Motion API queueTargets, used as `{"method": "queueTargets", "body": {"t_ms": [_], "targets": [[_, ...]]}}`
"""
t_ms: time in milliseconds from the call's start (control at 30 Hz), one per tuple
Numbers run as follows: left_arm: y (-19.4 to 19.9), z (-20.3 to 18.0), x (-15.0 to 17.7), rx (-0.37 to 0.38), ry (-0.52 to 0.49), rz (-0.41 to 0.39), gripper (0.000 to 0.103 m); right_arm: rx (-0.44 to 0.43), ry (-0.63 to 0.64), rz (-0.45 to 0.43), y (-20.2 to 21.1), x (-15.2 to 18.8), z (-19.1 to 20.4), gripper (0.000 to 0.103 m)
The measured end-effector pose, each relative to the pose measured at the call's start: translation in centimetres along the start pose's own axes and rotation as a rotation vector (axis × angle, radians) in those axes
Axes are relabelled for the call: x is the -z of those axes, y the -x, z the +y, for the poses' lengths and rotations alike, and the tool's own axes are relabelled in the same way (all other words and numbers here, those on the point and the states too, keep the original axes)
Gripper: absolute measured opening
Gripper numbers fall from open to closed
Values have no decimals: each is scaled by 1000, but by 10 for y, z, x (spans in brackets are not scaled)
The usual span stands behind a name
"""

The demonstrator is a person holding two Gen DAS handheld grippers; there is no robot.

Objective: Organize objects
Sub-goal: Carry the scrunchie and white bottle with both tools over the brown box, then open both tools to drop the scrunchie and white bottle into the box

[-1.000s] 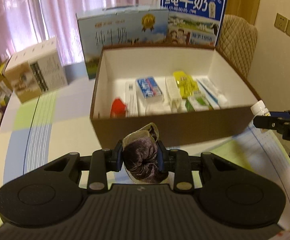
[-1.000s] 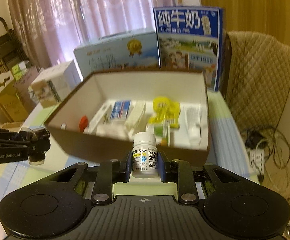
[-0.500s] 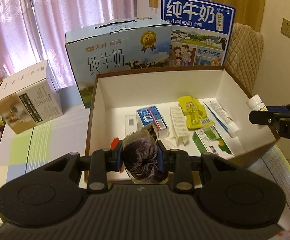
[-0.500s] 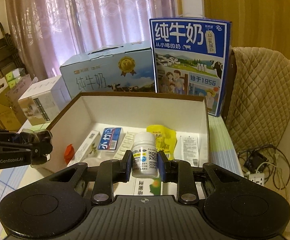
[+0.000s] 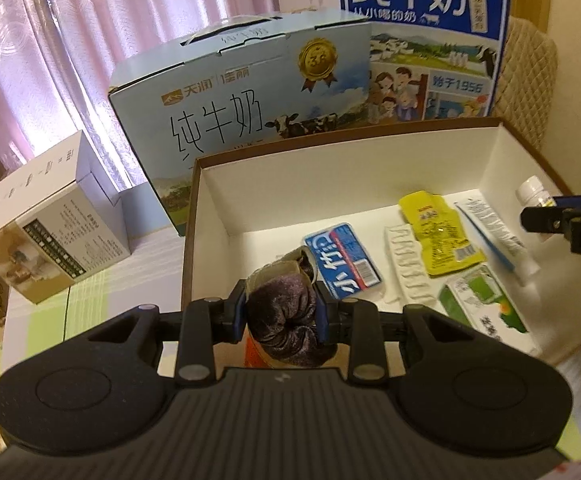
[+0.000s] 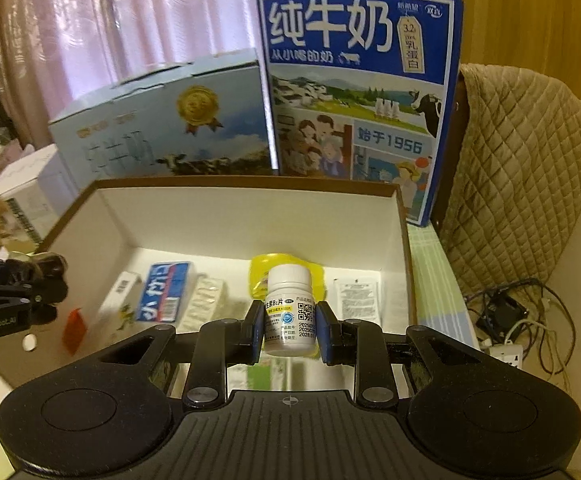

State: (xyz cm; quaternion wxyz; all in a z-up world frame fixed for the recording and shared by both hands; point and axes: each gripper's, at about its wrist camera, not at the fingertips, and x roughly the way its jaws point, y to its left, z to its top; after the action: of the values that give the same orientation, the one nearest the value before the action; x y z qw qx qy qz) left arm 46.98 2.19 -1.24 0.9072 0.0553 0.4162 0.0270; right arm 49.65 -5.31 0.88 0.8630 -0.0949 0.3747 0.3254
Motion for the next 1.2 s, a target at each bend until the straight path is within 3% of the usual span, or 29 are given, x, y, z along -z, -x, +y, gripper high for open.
{"method": "queueTargets", "body": {"t_ms": [633,833,1000,1067,1200], "targets": [[-69,5,-36,-91,-73,54,33,29,9,29,-39,-14,-12,24],[-74,5,-36,-89,-71,49,50,27,4,27,-40,-15,-14,24],[-73,5,-37,-92,-57,34,55,24,-2,22,-40,-16,-16,24],[-71,6,-38,-92,-43,25,67,17,-3,21,-41,-16,-16,24],[-65,8,-40,-66,-4,13,73,16,-2,13,-42,-16,-17,24]]}}
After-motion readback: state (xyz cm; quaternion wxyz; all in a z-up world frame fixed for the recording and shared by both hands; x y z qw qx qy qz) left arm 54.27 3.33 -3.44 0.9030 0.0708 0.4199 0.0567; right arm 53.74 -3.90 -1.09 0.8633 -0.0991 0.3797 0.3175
